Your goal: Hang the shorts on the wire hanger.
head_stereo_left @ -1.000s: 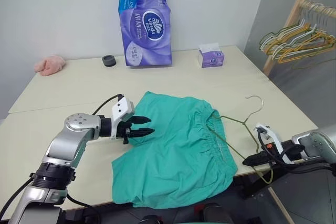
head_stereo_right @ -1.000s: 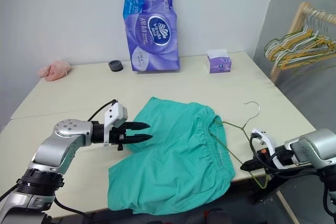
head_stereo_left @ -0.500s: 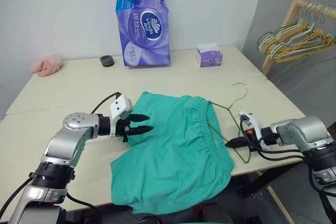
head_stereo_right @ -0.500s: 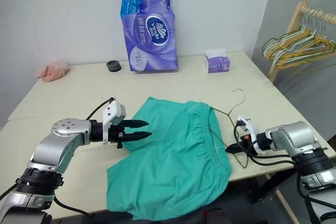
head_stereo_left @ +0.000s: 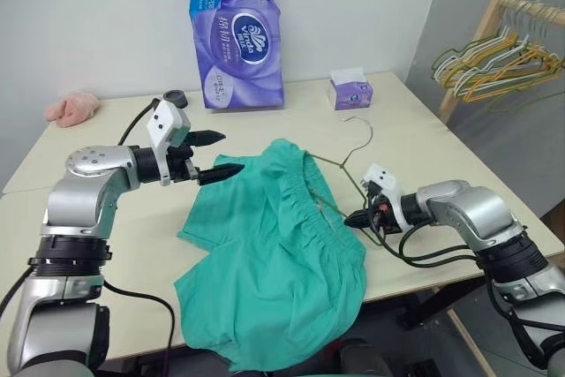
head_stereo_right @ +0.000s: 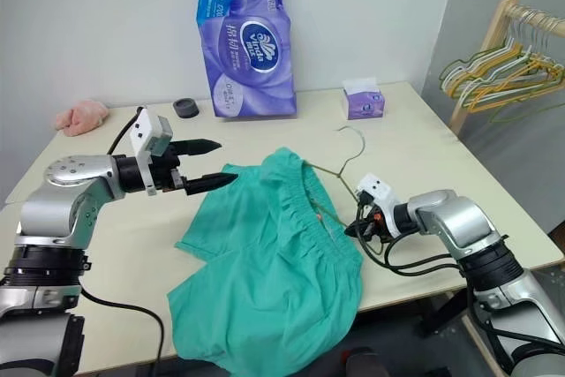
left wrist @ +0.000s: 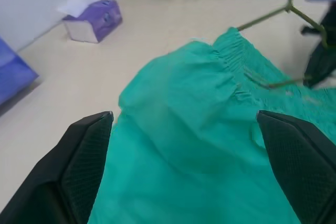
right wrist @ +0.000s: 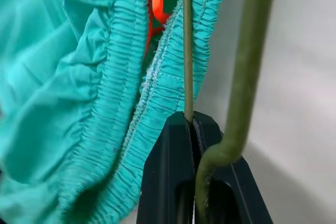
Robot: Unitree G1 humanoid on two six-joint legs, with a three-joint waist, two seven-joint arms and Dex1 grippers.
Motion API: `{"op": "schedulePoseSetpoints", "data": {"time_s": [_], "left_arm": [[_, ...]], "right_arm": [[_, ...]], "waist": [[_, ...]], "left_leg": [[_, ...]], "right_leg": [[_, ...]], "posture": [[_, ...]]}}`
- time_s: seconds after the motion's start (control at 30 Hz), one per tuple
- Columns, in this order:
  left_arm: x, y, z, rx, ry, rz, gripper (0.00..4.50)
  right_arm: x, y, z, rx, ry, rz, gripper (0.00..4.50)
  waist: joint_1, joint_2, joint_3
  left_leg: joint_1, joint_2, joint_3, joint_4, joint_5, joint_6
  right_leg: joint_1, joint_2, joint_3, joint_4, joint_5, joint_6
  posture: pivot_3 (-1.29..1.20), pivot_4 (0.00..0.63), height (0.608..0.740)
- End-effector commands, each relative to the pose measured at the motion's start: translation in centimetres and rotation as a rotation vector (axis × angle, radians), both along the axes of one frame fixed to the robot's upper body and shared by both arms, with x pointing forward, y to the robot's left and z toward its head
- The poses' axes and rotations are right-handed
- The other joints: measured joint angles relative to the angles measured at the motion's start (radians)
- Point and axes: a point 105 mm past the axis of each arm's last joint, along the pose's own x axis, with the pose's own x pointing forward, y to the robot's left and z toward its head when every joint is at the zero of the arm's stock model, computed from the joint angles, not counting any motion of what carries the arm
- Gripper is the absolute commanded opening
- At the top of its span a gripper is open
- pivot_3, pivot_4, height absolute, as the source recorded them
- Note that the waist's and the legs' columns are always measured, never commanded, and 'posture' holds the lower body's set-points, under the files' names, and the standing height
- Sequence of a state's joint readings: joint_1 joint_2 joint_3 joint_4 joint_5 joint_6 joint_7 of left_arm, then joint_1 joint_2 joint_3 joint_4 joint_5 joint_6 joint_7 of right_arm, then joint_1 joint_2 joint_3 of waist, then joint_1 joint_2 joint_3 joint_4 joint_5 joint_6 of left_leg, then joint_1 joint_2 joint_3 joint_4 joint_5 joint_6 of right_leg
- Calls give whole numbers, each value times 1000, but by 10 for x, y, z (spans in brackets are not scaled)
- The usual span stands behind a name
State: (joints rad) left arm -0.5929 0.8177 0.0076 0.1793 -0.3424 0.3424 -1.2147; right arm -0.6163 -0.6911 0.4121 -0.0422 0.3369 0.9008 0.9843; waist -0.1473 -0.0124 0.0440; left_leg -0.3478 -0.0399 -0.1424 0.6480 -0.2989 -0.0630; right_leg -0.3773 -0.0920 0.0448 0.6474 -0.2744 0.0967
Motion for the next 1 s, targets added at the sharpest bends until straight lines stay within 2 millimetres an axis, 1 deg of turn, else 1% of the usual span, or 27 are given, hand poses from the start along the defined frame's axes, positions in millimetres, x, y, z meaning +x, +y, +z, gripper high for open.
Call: {"op": "schedulePoseSetpoints", "data": {"time_s": [0.03,0.1,0.23,0.3,0.37,0.43,0.5,0.67,0.77,0.87,0.9,1.0], "left_arm": [[-2,-9,6,171,-92,-129,4488],[-1,-13,4,196,-106,-162,4488],[5,-26,-3,255,-147,-227,4488],[5,-31,-9,262,-136,-258,4488],[2,-38,-19,270,-112,-307,4488],[-8,-47,-29,261,-64,-370,4488],[-15,-51,-35,247,-12,-412,4488],[-13,-52,-44,254,10,-402,4488],[-7,-50,-50,256,13,-369,3927],[-8,-47,-56,272,23,-373,3019],[-9,-46,-57,282,23,-374,2783],[-9,-45,-61,288,27,-377,1809]], "right_arm": [[2,11,20,-48,-170,132,0],[1,13,20,-62,-194,160,0],[-4,18,22,-96,-257,229,0],[-6,19,23,-118,-291,263,0],[-7,21,24,-132,-317,284,0],[-7,21,26,-142,-341,293,0],[-7,21,27,-161,-365,309,0],[-7,22,30,-164,-393,322,0],[-8,26,34,-148,-405,329,0],[-9,29,37,-142,-421,340,0],[-10,30,38,-140,-424,342,0],[-11,33,41,-126,-434,348,0]], "waist": [[2,0,0],[4,0,0],[4,0,0],[2,0,0],[1,0,0],[-2,0,0],[-11,0,0],[-24,0,0],[-25,0,0],[-27,0,0],[-28,0,0],[-31,0,0]], "left_leg": [[0,0,0,0,0,0],[0,0,1,0,0,0],[0,0,1,1,0,1],[0,0,1,1,0,1],[0,0,1,1,0,1],[0,0,1,1,0,1],[0,0,1,1,0,1],[0,0,-2,2,-1,2],[0,0,-3,2,-1,2],[0,0,-3,2,-1,2],[0,0,-3,2,-1,1],[0,0,-3,2,0,1]], "right_leg": [[0,0,0,0,0,0],[1,0,0,0,0,0],[2,0,-2,0,0,0],[2,0,-2,0,0,0],[2,0,-1,0,0,0],[2,0,-1,0,0,0],[2,0,-1,0,0,0],[2,0,-1,1,0,0],[3,0,-2,1,0,0],[2,0,-2,1,0,0],[2,0,-2,1,0,0],[3,0,-2,1,0,0]], "posture": [[-137,0,740],[-143,0,740],[-149,0,740],[-159,0,740],[-159,0,740],[-167,0,740],[-175,0,740],[-181,0,740],[-185,0,740],[-185,0,740],[-185,0,740],[-186,0,740]]}}
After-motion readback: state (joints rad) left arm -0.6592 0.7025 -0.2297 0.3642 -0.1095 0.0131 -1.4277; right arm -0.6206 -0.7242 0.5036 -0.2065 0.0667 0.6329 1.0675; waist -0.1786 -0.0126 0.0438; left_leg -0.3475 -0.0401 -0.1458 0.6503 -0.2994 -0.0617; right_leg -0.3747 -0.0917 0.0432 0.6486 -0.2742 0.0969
